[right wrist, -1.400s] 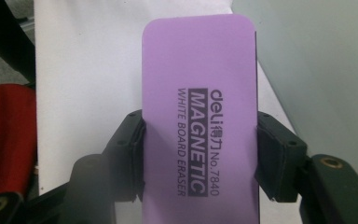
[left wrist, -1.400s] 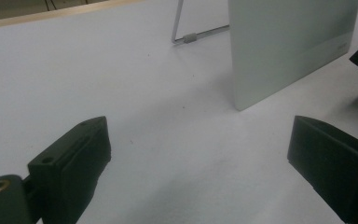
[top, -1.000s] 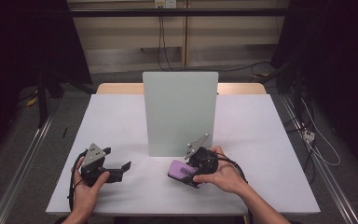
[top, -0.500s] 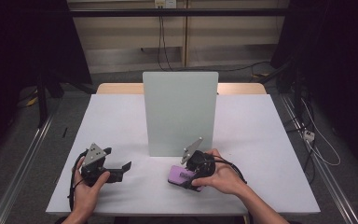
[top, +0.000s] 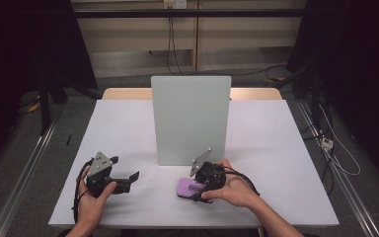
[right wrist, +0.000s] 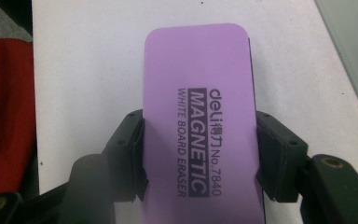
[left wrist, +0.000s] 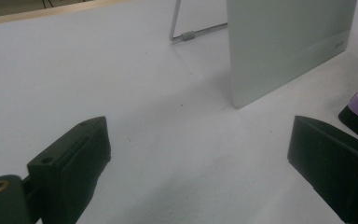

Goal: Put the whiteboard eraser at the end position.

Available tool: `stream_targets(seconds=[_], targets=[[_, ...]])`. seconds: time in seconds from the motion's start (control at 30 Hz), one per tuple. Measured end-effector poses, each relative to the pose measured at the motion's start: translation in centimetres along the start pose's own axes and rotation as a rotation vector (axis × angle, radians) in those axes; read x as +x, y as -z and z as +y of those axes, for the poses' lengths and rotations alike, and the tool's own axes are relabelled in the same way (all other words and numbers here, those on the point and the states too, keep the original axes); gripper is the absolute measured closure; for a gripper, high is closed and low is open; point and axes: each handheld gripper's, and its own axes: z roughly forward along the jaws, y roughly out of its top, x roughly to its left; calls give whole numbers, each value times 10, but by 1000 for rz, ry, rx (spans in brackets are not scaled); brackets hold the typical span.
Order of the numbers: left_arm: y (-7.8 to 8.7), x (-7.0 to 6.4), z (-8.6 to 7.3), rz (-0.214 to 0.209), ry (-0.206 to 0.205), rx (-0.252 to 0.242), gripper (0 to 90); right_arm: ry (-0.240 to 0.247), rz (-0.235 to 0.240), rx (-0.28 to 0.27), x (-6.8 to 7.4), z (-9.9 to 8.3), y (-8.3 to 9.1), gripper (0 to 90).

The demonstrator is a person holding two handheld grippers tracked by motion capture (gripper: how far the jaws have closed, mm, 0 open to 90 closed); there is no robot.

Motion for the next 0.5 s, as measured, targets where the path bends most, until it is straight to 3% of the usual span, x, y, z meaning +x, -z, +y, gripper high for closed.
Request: stream_targets(seconds=[0.23, 0.5], targets=[[0, 0, 0, 1, 5, -1, 57, -3, 12, -15, -1, -2, -1, 397], [1, 1, 0, 0, -2, 1, 57, -46, -22, -45, -5, -4, -1, 216]])
